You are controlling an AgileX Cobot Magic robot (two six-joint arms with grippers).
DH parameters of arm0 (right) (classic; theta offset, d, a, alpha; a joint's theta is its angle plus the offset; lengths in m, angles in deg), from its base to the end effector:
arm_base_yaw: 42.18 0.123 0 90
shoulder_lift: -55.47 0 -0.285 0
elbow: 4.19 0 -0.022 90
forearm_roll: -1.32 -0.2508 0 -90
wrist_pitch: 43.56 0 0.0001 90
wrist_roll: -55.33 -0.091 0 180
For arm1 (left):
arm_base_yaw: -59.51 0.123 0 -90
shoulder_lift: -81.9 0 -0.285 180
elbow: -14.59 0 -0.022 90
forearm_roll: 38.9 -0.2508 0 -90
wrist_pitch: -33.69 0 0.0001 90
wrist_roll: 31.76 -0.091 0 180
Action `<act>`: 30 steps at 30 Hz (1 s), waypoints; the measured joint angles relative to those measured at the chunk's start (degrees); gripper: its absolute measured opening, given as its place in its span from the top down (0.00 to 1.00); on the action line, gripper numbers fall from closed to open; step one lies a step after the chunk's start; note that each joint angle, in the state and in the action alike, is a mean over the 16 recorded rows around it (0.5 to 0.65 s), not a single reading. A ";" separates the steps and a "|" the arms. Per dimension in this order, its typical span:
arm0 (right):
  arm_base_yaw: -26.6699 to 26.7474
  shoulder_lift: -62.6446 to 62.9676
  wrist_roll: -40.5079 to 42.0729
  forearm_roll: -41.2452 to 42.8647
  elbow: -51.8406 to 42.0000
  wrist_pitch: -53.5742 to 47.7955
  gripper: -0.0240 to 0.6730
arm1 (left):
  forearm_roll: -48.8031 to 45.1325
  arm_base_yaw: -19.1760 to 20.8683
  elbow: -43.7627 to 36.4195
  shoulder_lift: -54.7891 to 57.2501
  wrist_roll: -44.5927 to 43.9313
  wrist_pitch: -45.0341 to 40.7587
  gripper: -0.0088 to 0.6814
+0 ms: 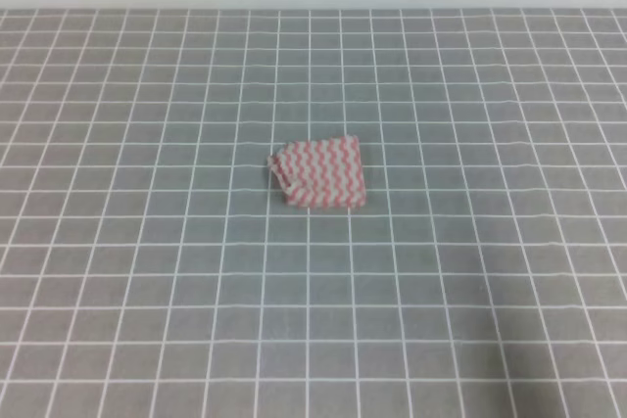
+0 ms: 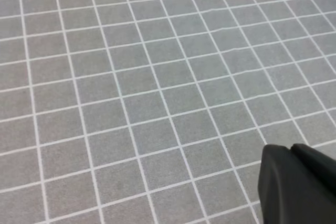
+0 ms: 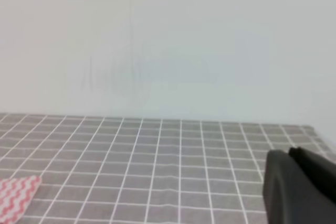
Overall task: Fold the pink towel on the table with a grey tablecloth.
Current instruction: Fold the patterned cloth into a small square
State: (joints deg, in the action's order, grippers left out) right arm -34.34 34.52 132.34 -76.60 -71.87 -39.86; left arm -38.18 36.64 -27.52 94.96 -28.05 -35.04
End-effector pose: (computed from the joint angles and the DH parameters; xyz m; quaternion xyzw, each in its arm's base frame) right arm 0.0749 0.0046 0.2563 -0.0194 0.6935 0.0329 0.7194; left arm -0.0086 0.0025 0.2979 0.1476 0.8701 -0.1142 0.4562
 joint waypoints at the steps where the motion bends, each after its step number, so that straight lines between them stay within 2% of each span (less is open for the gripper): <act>1: -1.40 1.60 0.00 0.01 -0.87 -1.39 0.99 | -0.17 0.00 -0.01 0.07 -0.01 0.04 0.99; 5: -6.07 6.38 -0.25 0.48 -3.43 -6.16 0.99 | -0.63 -0.01 0.00 -0.14 0.00 0.02 0.99; 8: -8.07 8.52 -4.26 4.72 -4.73 -8.52 0.99 | -0.93 -0.01 0.00 -0.14 0.00 0.00 0.99; 13: -8.98 10.66 -23.04 21.84 -6.00 -12.09 0.99 | -1.17 0.00 -0.01 0.01 0.00 -0.16 0.99; 23: -9.03 13.97 -67.58 62.41 -8.99 -15.96 0.99 | -1.20 0.00 0.00 0.09 0.01 -0.70 0.99; 26: -9.03 14.41 -73.52 68.03 -9.46 -17.04 0.99 | -1.23 0.00 0.00 0.09 0.01 -0.79 0.99; 30: -9.02 14.43 -75.95 70.72 -9.93 -17.59 0.99 | -1.26 0.00 0.00 0.03 0.00 -0.86 0.99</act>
State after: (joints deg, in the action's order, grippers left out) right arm -43.37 48.94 56.39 -5.89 -81.80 -57.45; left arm -39.44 36.64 -27.52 94.99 -28.05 -35.90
